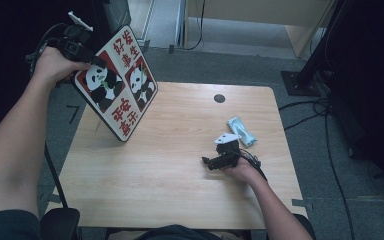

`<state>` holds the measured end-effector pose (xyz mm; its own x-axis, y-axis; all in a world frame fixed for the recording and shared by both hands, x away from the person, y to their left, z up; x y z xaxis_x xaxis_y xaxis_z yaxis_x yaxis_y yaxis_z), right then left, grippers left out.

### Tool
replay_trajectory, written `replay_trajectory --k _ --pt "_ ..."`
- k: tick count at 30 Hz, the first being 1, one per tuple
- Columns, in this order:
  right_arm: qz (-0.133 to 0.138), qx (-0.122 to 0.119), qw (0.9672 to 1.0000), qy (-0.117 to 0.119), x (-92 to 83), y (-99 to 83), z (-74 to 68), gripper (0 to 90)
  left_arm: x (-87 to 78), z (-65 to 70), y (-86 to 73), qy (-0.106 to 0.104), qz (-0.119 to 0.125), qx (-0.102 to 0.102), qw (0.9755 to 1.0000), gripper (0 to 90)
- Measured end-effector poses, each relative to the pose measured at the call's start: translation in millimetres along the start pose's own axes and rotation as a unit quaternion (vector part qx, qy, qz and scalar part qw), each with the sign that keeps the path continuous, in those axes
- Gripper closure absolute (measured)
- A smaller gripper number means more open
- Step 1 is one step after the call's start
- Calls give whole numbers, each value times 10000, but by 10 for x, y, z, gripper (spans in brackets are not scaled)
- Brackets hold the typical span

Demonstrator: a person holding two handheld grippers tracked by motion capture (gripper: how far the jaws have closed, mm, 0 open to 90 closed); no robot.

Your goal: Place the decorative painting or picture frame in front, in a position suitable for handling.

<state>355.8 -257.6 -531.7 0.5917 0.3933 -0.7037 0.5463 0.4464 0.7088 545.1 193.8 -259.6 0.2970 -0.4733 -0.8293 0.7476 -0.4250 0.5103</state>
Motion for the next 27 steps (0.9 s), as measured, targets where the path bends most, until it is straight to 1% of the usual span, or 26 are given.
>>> replay_trajectory --k 2,6,7,8,9,12,13,14,15,16,18,19,21,23,26,27 --pt "2 5 10000 1 0 0 -1 0 -1 -20 14 -132 -5 -162 9998 763" --pt "4 -9 10000 3 0 0 2 0 -9 7 24 -189 -24 -275 9994 791" --pt "4 -8 10000 2 0 0 2 0 -14 16 25 -217 -33 -256 9994 793" --pt "4 -9 10000 3 0 0 2 0 -20 60 30 -218 -55 -194 9996 794" --pt "4 -9 10000 3 0 0 2 0 -20 60 30 -218 -55 -194 9996 796" --pt "6 -12 10000 2 0 -1 2 0 -37 157 43 -184 -102 -91 9997 797" --pt "0 -9 10000 10 -2 -2 1 0 -48 187 43 -174 -99 -27 9998 797" --pt "0 -13 10000 13 -3 -3 2 0 -57 207 43 -203 -93 -30 9997 796" --pt "7 -39 10000 25 -4 -5 5 0 -92 256 37 -233 -81 69 9997 796" --pt "7 -39 10000 25 -4 -5 5 0 -92 256 37 -233 -81 69 9997 796" --pt "2 -42 10000 31 -5 -5 6 0 -145 328 28 -181 -56 181 9997 799" --pt "1 -39 10000 33 -6 -5 6 0 -163 345 23 -244 -54 199 9995 802" --pt "0 -37 10000 32 -6 -5 6 0 -183 399 8 -269 -112 300 9991 802" --pt "0 -38 10000 29 -7 -7 6 0 -200 461 -6 -295 -133 351 9989 801" --pt "-11 -43 10000 36 -10 -9 8 0 -238 544 -35 -400 -86 484 9980 800" --pt "-7 -45 10000 38 -11 -10 9 0 -254 567 -46 -442 -57 499 9978 800"
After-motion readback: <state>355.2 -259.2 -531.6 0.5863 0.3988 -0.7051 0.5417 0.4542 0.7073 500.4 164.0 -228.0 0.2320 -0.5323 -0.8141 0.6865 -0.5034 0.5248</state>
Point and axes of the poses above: each handheld gripper's, and its own axes: x roughly forward along the jaws, y roughly out of its top, z roughly to its right, the point moved 1 cm from there along x, roughly forward along the jaws, and after that the axes turned 6 degrees about -y, right-handed, at the moved point
